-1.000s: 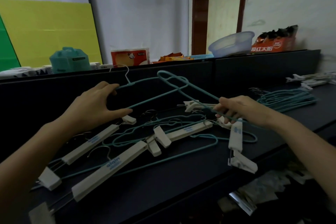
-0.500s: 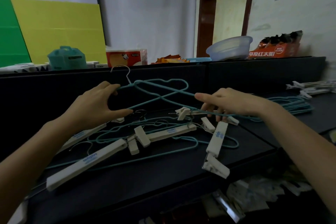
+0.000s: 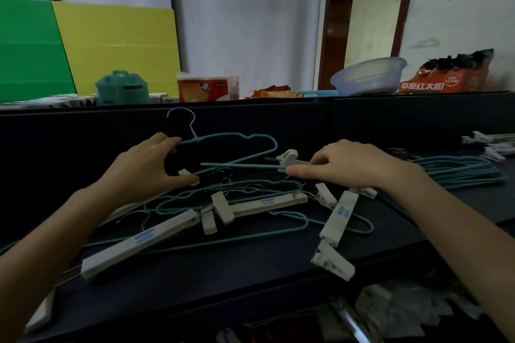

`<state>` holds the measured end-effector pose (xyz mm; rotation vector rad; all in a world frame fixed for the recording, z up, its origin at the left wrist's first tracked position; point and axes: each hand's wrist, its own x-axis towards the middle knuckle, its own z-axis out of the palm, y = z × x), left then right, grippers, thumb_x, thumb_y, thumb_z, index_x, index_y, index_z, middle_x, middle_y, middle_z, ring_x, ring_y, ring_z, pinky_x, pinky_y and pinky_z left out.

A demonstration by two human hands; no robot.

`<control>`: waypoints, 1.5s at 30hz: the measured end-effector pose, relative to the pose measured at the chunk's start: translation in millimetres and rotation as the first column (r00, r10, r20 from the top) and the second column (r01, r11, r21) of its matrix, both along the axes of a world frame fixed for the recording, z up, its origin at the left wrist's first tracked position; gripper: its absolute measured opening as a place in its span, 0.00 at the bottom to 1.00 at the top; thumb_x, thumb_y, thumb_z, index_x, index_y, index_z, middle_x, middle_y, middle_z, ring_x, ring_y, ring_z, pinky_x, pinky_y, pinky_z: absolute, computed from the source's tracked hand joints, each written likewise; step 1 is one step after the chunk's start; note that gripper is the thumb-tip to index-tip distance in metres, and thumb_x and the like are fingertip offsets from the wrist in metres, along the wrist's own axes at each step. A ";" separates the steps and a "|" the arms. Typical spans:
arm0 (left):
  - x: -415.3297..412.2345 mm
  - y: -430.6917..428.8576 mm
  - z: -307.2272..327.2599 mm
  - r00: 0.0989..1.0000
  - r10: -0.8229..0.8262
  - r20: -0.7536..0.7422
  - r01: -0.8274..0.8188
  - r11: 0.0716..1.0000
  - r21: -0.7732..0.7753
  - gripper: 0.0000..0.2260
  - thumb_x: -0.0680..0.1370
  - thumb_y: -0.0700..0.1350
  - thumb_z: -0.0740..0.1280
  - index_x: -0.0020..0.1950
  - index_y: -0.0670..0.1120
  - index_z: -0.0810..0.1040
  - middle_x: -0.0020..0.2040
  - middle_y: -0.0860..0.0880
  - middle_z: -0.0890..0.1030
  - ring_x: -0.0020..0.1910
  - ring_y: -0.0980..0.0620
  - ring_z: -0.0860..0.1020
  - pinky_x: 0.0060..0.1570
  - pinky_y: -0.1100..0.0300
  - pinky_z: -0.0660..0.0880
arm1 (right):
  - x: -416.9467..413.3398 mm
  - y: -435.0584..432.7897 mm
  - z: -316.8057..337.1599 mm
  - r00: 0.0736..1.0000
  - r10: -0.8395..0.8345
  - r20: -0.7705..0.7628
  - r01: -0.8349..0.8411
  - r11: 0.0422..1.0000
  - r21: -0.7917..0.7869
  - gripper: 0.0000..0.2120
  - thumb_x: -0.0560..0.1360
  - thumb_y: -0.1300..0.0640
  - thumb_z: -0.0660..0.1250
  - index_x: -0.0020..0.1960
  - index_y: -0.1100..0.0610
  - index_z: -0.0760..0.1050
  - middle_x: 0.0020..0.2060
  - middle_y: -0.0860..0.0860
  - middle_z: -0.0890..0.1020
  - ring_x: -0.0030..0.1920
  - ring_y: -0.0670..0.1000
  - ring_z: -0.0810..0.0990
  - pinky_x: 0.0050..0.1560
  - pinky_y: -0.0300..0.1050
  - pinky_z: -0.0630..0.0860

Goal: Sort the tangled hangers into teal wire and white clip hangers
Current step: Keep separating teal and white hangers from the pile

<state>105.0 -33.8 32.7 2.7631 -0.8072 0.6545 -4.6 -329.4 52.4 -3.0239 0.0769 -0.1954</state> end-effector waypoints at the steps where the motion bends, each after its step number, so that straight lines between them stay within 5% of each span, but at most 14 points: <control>1: 1.4 0.4 -0.4 1.000 0.003 -0.002 -0.003 1.000 0.006 0.41 0.67 0.65 0.66 0.73 0.45 0.61 0.63 0.49 0.70 0.59 0.47 0.74 0.52 0.53 0.73 | 0.9 0.2 -1.2 1.000 -0.012 0.014 0.013 1.000 -0.023 0.48 0.54 0.16 0.42 0.51 0.49 0.79 0.47 0.48 0.82 0.46 0.48 0.79 0.49 0.47 0.77; 10: 15.0 -6.8 -0.1 1.000 0.011 0.005 -0.012 0.994 0.107 0.41 0.69 0.66 0.65 0.74 0.46 0.58 0.66 0.49 0.68 0.62 0.49 0.72 0.50 0.55 0.73 | -9.6 -28.0 -13.8 0.979 -0.151 0.136 0.178 0.960 -0.214 0.49 0.53 0.17 0.44 0.56 0.50 0.76 0.48 0.47 0.78 0.47 0.50 0.77 0.42 0.46 0.72; 18: 9.4 -53.8 16.5 0.995 -0.094 0.028 0.093 0.995 0.039 0.40 0.68 0.65 0.65 0.73 0.46 0.60 0.64 0.49 0.69 0.60 0.48 0.72 0.51 0.52 0.73 | -55.6 -74.6 -11.4 0.934 -0.254 0.252 0.294 0.946 -0.135 0.44 0.57 0.19 0.46 0.57 0.46 0.75 0.50 0.45 0.77 0.50 0.50 0.76 0.44 0.46 0.71; 33: -66.2 -258.3 -2.8 0.923 -0.383 -0.031 0.384 0.917 0.102 0.39 0.70 0.66 0.61 0.74 0.45 0.60 0.65 0.49 0.71 0.64 0.51 0.65 0.61 0.56 0.66 | -203.6 -231.9 -23.7 0.834 -0.498 0.237 0.533 0.838 -0.116 0.47 0.56 0.19 0.45 0.64 0.44 0.70 0.63 0.43 0.75 0.61 0.50 0.75 0.54 0.47 0.71; 45: -87.1 -413.2 -9.6 0.870 -0.491 -0.051 0.489 0.841 0.233 0.38 0.72 0.67 0.58 0.74 0.43 0.58 0.67 0.46 0.69 0.66 0.48 0.64 0.64 0.55 0.65 | -245.5 -334.2 -34.4 0.778 -0.544 0.314 0.586 0.808 -0.052 0.56 0.47 0.15 0.37 0.62 0.44 0.72 0.59 0.44 0.78 0.56 0.49 0.77 0.51 0.47 0.74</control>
